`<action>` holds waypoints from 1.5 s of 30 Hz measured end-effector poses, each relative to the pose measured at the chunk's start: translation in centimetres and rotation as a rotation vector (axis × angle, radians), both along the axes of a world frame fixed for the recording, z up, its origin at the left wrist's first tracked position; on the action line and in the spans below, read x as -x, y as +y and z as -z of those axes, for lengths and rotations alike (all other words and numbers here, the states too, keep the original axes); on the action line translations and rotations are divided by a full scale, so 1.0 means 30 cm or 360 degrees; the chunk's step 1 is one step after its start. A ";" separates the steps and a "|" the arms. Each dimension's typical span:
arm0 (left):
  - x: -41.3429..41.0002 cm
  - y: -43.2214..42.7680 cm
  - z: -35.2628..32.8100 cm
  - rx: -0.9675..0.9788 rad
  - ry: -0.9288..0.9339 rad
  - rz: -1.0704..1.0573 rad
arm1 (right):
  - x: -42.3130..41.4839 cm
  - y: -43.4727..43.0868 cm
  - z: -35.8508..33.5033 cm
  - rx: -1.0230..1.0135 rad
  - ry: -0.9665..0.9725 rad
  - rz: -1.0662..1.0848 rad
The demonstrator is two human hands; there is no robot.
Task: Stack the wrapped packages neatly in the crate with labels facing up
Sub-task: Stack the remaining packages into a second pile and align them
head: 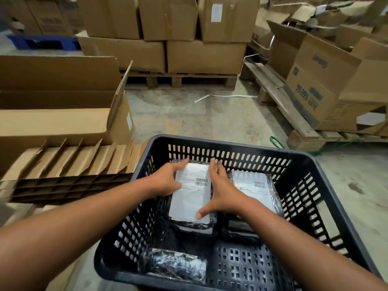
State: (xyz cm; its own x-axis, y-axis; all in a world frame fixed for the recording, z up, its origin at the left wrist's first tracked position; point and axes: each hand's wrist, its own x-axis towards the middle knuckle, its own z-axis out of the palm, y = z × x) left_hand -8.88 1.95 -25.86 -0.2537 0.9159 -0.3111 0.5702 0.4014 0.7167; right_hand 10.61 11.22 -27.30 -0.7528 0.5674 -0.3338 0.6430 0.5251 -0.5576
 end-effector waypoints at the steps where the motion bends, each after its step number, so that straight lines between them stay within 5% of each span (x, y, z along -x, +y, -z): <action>1: -0.006 0.006 0.021 -0.0008 0.0018 -0.0020 | 0.015 -0.003 -0.001 -0.0018 -0.0062 0.0001; 4: -0.032 0.023 0.075 0.0060 0.0106 -0.0021 | 0.064 -0.021 0.017 -0.0110 -0.0193 0.0043; 12: -0.026 0.024 0.129 0.0876 0.0560 0.0578 | 0.059 -0.035 0.024 -0.0166 -0.0449 -0.0178; 30: -0.044 0.004 0.147 0.0680 0.0547 0.0419 | 0.075 -0.030 0.012 -0.0160 -0.0560 -0.0225; 45: -0.076 -0.039 0.104 0.0578 0.0556 0.0390 | 0.024 -0.039 0.020 -0.0258 -0.0301 -0.0271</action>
State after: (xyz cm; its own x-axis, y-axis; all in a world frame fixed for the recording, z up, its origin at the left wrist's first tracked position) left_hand -6.60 0.78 -28.97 -0.1916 0.8107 -0.5533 0.8567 0.4132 0.3088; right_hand 9.90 10.05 -27.89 -0.7747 0.4959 -0.3922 0.6226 0.7066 -0.3364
